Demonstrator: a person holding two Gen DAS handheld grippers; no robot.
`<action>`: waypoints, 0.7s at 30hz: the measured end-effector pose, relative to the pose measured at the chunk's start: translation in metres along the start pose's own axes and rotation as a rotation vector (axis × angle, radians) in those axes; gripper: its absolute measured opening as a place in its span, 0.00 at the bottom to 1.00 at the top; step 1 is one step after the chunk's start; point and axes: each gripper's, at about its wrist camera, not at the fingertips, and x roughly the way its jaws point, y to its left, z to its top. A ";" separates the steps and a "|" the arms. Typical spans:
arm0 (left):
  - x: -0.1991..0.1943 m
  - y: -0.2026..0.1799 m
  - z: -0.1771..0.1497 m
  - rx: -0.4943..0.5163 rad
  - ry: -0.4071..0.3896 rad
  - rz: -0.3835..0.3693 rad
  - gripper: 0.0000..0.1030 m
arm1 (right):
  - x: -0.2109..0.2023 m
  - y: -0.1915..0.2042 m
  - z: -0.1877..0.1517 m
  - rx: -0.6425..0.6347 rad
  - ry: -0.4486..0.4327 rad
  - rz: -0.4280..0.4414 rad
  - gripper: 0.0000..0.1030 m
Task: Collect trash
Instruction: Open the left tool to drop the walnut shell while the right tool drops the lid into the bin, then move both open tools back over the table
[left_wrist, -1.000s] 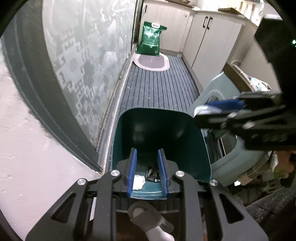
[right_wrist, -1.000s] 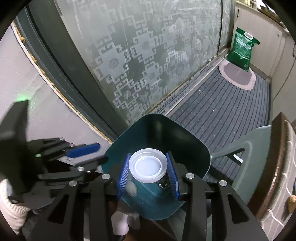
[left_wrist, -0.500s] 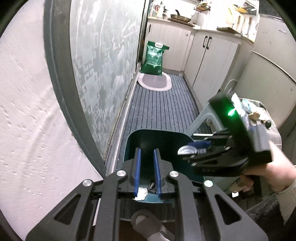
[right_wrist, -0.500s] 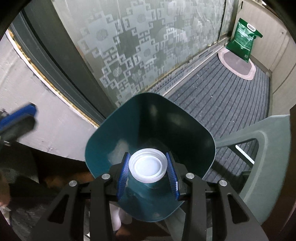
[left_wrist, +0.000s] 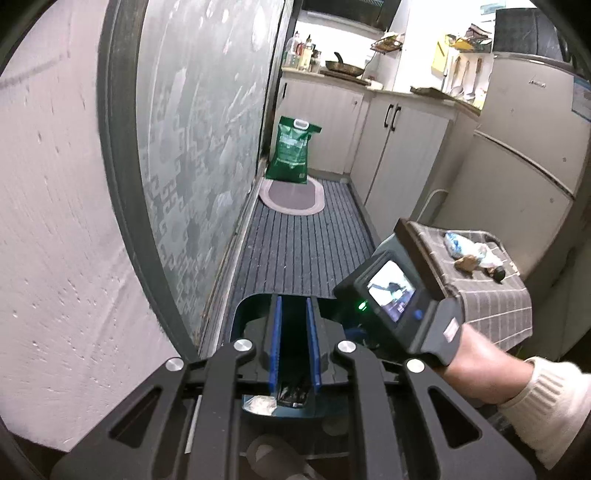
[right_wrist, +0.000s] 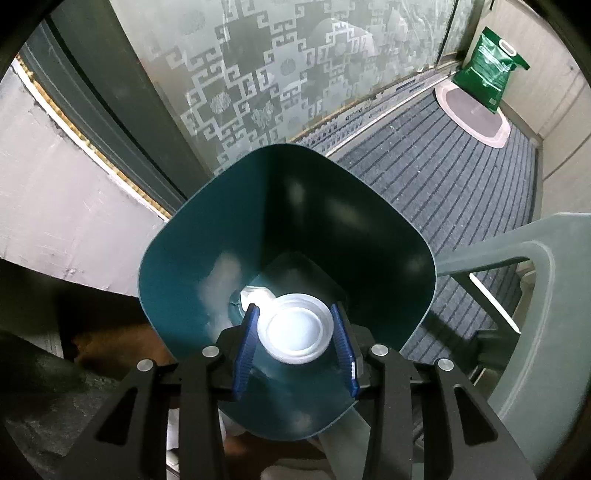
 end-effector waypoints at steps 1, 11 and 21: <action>-0.002 0.000 0.002 -0.001 -0.007 -0.001 0.14 | 0.001 0.001 -0.001 -0.004 0.003 0.000 0.39; -0.024 -0.013 0.017 -0.010 -0.084 -0.010 0.16 | -0.023 0.013 0.001 -0.039 -0.055 0.051 0.39; -0.023 -0.030 0.026 -0.003 -0.109 0.001 0.26 | -0.100 0.006 -0.002 -0.043 -0.249 0.107 0.34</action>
